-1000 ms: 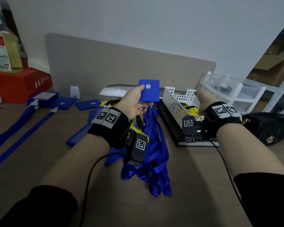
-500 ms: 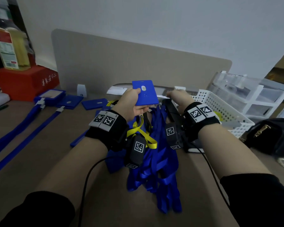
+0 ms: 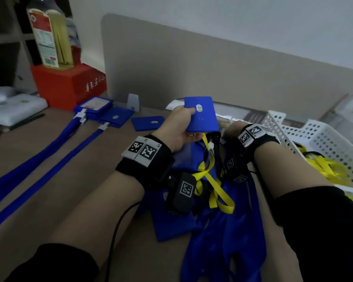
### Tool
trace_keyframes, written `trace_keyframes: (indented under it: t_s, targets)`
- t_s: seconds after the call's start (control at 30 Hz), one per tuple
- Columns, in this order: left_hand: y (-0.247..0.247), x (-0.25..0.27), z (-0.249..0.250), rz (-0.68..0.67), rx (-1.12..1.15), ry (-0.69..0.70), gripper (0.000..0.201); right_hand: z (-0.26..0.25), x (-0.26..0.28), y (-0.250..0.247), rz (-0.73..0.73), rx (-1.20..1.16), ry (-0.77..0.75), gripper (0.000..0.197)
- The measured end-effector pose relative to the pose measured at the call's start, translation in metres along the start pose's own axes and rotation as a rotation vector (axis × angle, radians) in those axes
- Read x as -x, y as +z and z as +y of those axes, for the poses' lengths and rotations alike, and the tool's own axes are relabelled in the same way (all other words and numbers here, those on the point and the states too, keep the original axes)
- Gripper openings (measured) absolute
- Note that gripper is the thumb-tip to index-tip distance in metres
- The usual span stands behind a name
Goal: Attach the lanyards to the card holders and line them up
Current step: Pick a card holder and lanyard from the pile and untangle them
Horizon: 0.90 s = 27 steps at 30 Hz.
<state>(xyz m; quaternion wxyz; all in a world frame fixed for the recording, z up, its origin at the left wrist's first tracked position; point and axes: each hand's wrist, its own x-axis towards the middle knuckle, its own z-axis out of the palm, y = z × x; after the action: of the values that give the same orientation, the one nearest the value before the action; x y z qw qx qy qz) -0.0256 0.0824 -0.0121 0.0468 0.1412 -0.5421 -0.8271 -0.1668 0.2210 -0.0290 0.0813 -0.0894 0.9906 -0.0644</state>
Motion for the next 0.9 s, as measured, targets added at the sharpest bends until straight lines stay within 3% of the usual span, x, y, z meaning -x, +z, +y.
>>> trace_keyframes:
  t_s: [0.07,0.17,0.23,0.33,0.5,0.63,0.77,0.9]
  targets:
    - [-0.004,-0.003,0.000,0.002,-0.019,-0.001,0.012,0.004,-0.009,0.005,0.000,0.060,0.019,0.035]
    - [-0.007,-0.004,0.000,0.002,-0.022,-0.009,0.014,0.005,-0.016,0.006,-0.015,-0.040,0.061,0.040]
    - [-0.008,-0.004,-0.001,0.007,-0.034,-0.012,0.014,0.006,-0.019,0.004,0.026,-0.063,0.079,0.033]
    - [-0.007,0.000,-0.002,0.008,-0.061,-0.003,0.016,0.008,-0.019,0.000,0.124,-0.325,0.143,0.019]
    - [-0.009,0.015,-0.003,0.012,-0.092,0.017,0.047,0.009,-0.009,-0.010,0.309,-0.809,0.065,0.026]
    - [-0.011,0.033,-0.003,0.000,-0.143,0.039,0.035,-0.003,0.027,-0.021,0.391,-1.184,-0.086,0.012]
    - [-0.014,0.048,-0.008,-0.002,-0.298,0.097,0.030,-0.017,0.078,-0.022,0.238,-1.460,-0.284,0.003]
    - [-0.018,0.056,-0.016,-0.010,-0.478,0.219,0.019,-0.024,0.112,-0.005,0.053,-1.444,-0.471,0.013]
